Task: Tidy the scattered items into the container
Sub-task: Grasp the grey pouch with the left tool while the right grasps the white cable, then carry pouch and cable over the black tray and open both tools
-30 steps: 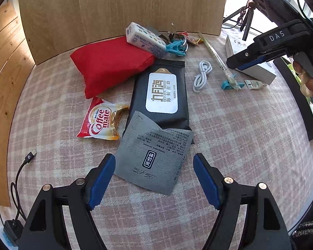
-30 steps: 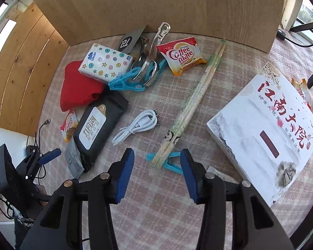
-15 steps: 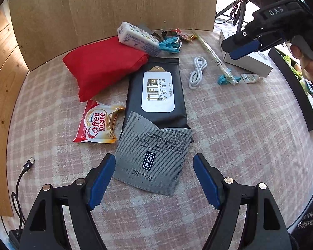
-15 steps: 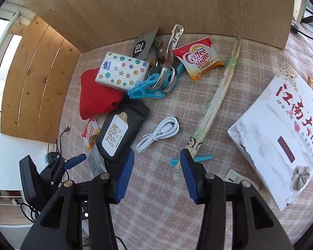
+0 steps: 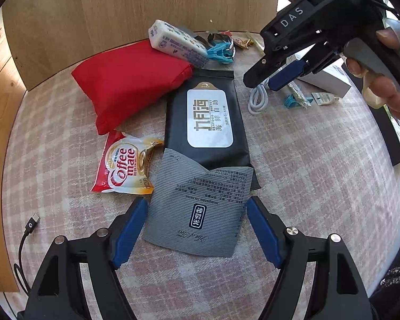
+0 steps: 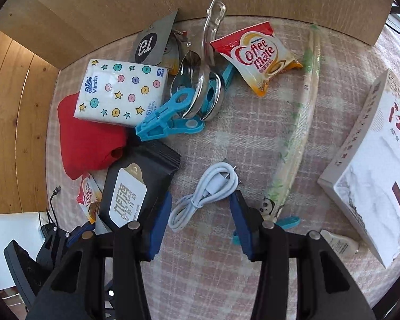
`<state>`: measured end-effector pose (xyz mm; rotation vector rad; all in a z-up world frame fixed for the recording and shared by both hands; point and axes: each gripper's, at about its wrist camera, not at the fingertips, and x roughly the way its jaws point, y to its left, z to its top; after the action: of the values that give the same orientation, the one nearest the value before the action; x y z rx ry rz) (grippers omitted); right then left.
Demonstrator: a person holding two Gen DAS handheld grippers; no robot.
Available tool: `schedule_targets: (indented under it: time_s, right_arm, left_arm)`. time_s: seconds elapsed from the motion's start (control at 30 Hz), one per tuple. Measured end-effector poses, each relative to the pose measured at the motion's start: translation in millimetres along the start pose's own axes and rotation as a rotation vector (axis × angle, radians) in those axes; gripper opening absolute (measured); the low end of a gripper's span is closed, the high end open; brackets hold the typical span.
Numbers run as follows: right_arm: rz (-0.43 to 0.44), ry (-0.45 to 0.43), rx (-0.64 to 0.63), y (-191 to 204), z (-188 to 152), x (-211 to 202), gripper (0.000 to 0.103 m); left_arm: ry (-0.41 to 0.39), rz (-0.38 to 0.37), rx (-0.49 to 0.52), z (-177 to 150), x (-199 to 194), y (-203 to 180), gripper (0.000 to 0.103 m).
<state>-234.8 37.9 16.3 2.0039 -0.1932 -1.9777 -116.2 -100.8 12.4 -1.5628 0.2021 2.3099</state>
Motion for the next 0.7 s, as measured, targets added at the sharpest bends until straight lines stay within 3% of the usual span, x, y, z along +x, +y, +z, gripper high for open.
schedule_targets:
  time_s: [0.17,0.27,0.33,0.47,0.7]
  right_arm:
    - [-0.051,-0.016,-0.062,12,-1,0,0.045]
    - [-0.059,-0.031,-0.088,13,-3,-2,0.032]
    - [-0.008,-0.016,-0.075,8,-4,-2,0.021]
    - [0.055,0.003,-0.052,1,-7,-4,0.014]
    - [0.098,-0.039,-0.065,0,-12,-22,0.013]
  left_arm:
    - [0.002,0.0,0.033,-1,5,-9,0.075]
    - [-0.008,0.0,0.027,-5,3,-11,0.073]
    - [-0.013,-0.008,0.019,-8,1,-10,0.07]
    - [-0.021,-0.014,0.007,-34,-17,-12,0.062]
    - [-0.043,-0.02,-0.052,-57,-30,-1,0.045]
